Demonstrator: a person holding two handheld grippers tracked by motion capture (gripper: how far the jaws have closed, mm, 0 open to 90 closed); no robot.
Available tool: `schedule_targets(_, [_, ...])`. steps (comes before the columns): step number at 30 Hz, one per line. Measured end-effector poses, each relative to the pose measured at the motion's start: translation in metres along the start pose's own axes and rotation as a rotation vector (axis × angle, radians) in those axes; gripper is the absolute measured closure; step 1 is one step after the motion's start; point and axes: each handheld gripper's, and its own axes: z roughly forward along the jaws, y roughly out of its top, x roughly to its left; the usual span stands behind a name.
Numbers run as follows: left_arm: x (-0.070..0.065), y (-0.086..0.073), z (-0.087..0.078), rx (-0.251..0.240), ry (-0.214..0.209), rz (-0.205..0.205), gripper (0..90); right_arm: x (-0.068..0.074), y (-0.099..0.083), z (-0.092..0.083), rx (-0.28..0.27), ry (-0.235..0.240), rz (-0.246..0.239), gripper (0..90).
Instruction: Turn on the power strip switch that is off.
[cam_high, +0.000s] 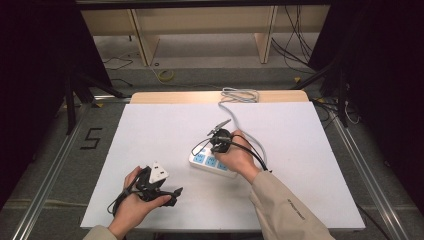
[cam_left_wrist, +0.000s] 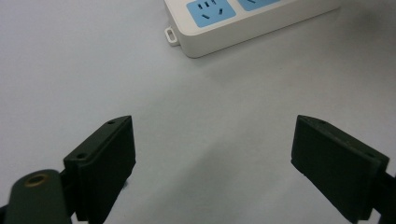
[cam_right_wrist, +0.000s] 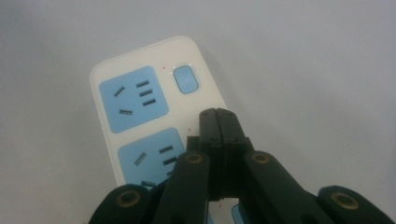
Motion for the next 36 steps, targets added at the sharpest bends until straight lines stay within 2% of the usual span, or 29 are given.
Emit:
schedule_targets(16, [-0.001, 0.000, 0.000, -0.006, 0.001, -0.003, 13.2, 0.002, 0.000, -0.001, -0.005, -0.004, -0.015, 90.0])
schedule_targets(20, [-0.001, 0.000, 0.000, -0.003, -0.002, -0.002, 13.2, 0.002, 0.000, -0.003, -0.023, -0.016, -0.023, 90.0])
schedule_targets(36, [0.000, 0.000, 0.000, -0.002, -0.001, -0.004, 13.2, -0.001, 0.000, -0.013, -0.039, -0.016, -0.013, 89.0])
